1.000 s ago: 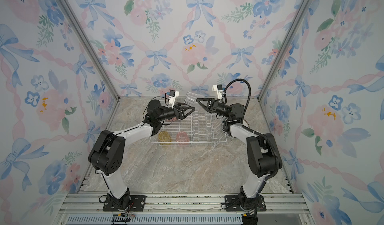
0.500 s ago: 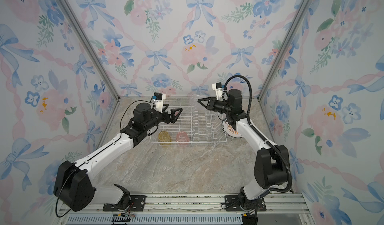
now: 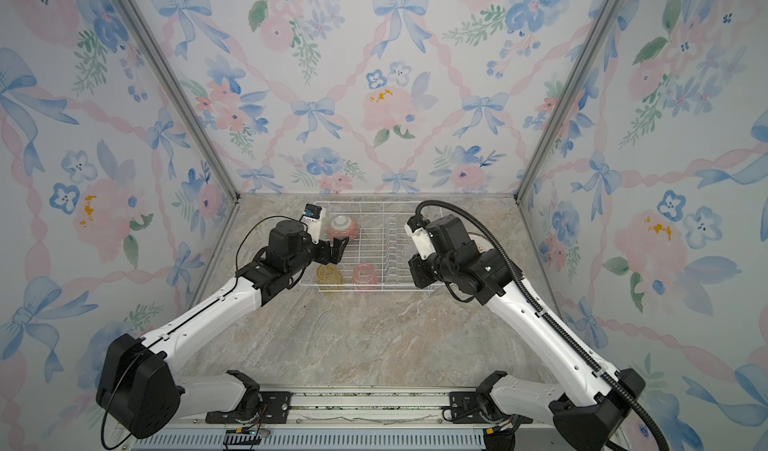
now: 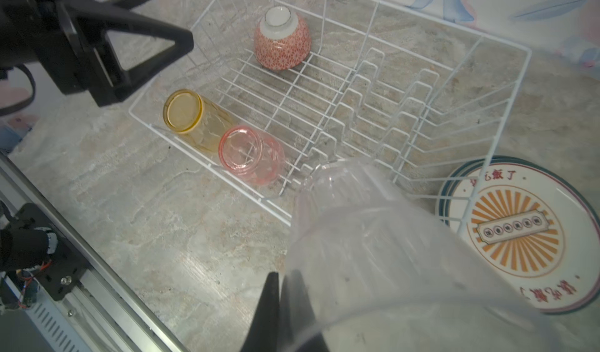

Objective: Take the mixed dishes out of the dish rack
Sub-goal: 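Lower the clear cup to the table with the right gripper while left moves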

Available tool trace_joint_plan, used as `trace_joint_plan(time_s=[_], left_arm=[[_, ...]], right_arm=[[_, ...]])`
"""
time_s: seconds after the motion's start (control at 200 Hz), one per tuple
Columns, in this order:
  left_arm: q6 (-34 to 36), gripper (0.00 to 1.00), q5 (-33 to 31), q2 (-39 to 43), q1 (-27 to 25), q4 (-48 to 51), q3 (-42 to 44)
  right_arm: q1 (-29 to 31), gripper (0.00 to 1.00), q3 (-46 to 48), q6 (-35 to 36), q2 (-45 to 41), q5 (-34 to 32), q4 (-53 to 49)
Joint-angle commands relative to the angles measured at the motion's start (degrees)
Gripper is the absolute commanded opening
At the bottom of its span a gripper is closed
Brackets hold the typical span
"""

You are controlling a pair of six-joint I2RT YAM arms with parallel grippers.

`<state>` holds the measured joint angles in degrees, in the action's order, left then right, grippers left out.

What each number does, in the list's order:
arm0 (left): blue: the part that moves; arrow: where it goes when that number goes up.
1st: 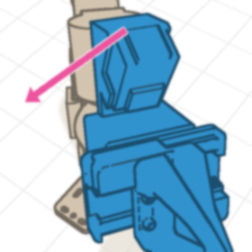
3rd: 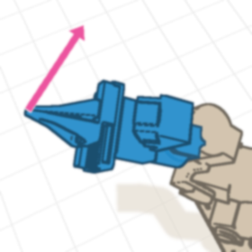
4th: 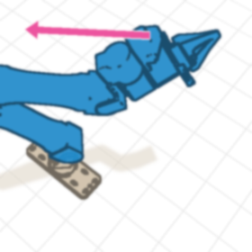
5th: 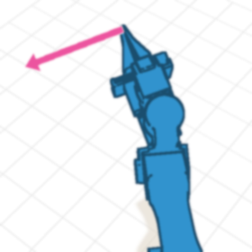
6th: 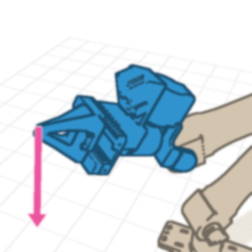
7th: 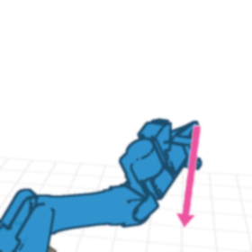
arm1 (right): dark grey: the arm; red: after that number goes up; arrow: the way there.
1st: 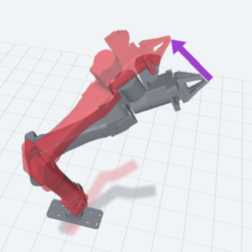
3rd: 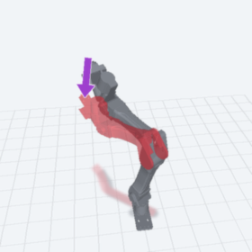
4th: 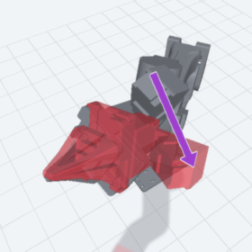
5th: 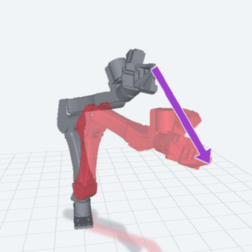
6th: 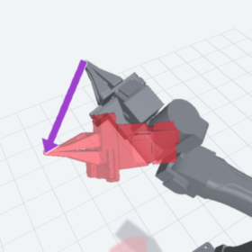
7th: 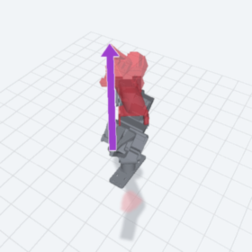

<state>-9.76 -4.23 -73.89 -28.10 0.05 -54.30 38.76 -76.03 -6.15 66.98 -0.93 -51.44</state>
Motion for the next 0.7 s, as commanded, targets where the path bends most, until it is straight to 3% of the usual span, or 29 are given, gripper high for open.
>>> trace_joint_plan(time_s=[0.0,0.235,0.405,0.695], left_arm=[[1.54,0.98,-3.21,1.14,0.47,1.70,0.45],[1.32,0.98,-2.95,0.18,0.68,3.25,-0.41],[1.06,0.98,-2.23,-1.41,0.67,3.50,-1.05],[1.15,0.98,-3.75,-2.41,0.51,4.32,-1.00]], right_arm=[[4.96,0.00,0.21,-0.92,-3.13,-11.72,-12.00],[13.19,0.00,9.74,-9.33,-2.92,-9.99,-12.33],[13.53,0.00,15.12,-9.76,1.37,-6.36,-7.55],[13.20,0.00,14.75,-7.45,11.44,-5.75,-1.95]])
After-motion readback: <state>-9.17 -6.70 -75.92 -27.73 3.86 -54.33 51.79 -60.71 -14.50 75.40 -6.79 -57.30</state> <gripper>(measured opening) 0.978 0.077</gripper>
